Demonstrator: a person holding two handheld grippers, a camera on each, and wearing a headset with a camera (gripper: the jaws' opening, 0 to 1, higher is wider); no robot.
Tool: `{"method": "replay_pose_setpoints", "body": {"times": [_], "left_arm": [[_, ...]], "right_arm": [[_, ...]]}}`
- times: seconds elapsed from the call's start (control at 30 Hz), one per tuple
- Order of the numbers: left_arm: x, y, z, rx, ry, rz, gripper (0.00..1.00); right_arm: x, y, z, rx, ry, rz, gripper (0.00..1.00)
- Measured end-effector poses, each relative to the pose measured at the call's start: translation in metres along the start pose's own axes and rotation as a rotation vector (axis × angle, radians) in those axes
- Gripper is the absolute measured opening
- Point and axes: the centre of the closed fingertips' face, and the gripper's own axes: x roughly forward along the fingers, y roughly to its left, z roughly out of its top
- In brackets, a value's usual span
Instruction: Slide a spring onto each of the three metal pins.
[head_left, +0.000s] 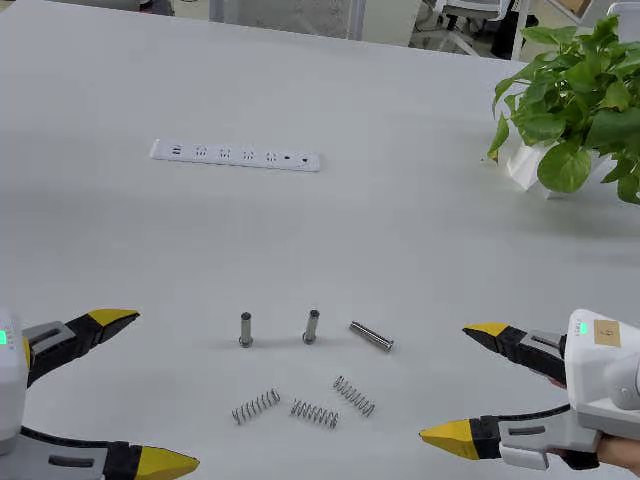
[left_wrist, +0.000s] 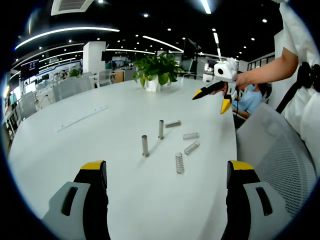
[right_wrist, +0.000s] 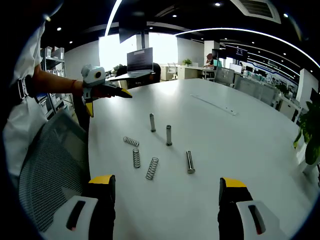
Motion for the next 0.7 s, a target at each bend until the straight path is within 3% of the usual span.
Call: {"method": "replay_pose_setpoints", "body": {"times": [0.4, 0.7], "left_arm": [[-0.001, -0.002, 0.001, -0.002, -0.004, -0.001, 0.99], [-0.002, -0.004, 0.002, -0.006, -0.014, -0.002, 0.99]], "right_arm": [[0.003, -0.005, 0.01, -0.03, 0.013, 0.013, 0.83], [0.018, -0.014, 0.036, -0.061, 0.026, 0.041, 0.75]]}}
